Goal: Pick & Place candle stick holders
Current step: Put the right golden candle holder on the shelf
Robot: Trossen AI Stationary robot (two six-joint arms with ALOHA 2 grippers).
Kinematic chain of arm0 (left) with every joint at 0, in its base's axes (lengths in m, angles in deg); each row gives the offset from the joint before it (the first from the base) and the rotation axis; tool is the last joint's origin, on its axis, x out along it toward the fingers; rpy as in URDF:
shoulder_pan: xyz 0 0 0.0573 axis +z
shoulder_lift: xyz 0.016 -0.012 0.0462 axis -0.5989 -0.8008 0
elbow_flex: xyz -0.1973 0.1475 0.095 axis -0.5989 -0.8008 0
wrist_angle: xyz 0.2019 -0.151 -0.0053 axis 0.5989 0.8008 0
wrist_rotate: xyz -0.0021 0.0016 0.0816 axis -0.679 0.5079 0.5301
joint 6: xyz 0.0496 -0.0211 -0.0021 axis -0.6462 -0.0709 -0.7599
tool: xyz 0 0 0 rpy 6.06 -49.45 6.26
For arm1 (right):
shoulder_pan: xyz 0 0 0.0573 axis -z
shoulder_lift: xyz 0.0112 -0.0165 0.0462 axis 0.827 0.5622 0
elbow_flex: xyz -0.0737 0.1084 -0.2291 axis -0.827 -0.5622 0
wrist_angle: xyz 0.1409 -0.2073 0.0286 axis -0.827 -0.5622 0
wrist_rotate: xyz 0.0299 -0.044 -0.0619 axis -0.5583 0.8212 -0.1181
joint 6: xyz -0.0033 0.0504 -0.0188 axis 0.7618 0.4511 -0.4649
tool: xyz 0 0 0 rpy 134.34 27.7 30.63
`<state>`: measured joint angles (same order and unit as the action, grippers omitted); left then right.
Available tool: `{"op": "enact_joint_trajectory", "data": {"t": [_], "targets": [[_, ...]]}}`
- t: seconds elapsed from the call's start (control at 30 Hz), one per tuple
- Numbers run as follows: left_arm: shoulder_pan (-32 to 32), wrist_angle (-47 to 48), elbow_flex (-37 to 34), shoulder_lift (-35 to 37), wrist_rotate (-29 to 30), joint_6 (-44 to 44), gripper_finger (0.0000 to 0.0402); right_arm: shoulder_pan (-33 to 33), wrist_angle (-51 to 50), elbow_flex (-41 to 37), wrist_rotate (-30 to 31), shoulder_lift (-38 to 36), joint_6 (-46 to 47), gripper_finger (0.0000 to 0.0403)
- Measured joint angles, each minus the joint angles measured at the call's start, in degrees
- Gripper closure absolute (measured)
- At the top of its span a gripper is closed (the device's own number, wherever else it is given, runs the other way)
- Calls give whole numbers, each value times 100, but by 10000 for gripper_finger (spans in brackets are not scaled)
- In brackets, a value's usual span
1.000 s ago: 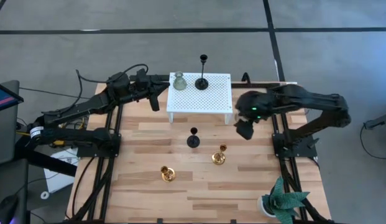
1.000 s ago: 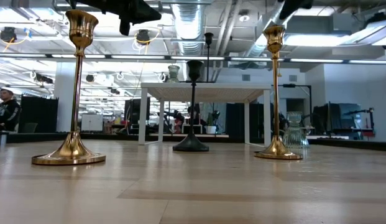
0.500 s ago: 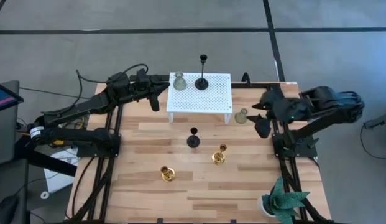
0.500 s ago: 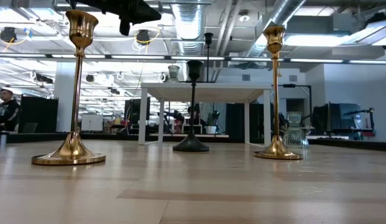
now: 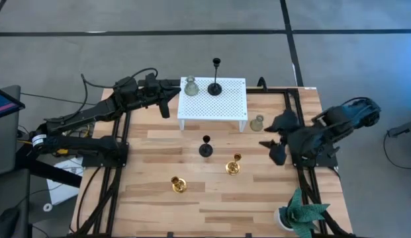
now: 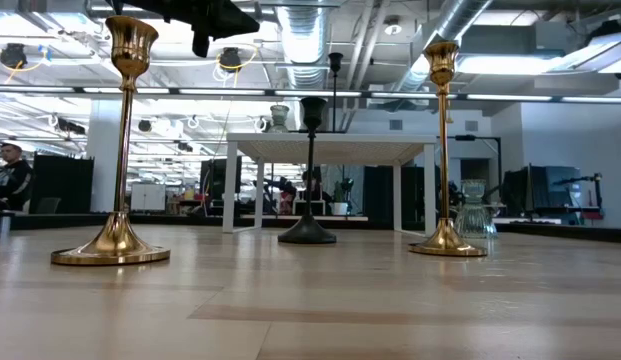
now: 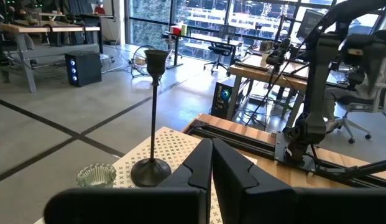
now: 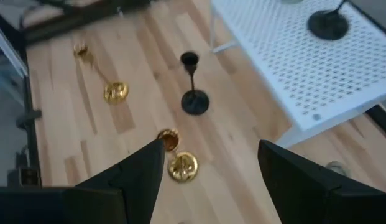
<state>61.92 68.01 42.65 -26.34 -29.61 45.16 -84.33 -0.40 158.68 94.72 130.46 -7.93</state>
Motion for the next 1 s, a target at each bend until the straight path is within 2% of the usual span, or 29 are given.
{"op": "enact_joint_trajectory", "data": {"t": [0.23, 0.5, 0.73, 0.87, 1.0], "targets": [[0, 0, 0, 0, 0, 0, 390, -26, -6, 0, -713, 749, -187, 153], [0, 0, 0, 0, 0, 0, 390, -17, -559, -4, -869, 1664, -54, 153], [0, 0, 0, 0, 0, 0, 390, -21, -709, -7, -873, 2138, 184, 157], [0, 0, 0, 0, 0, 0, 390, -81, -727, -7, -840, 2198, 324, 175], [0, 0, 0, 0, -1, -25, 390, -230, -991, -4, -343, 2117, 579, 203]]}}
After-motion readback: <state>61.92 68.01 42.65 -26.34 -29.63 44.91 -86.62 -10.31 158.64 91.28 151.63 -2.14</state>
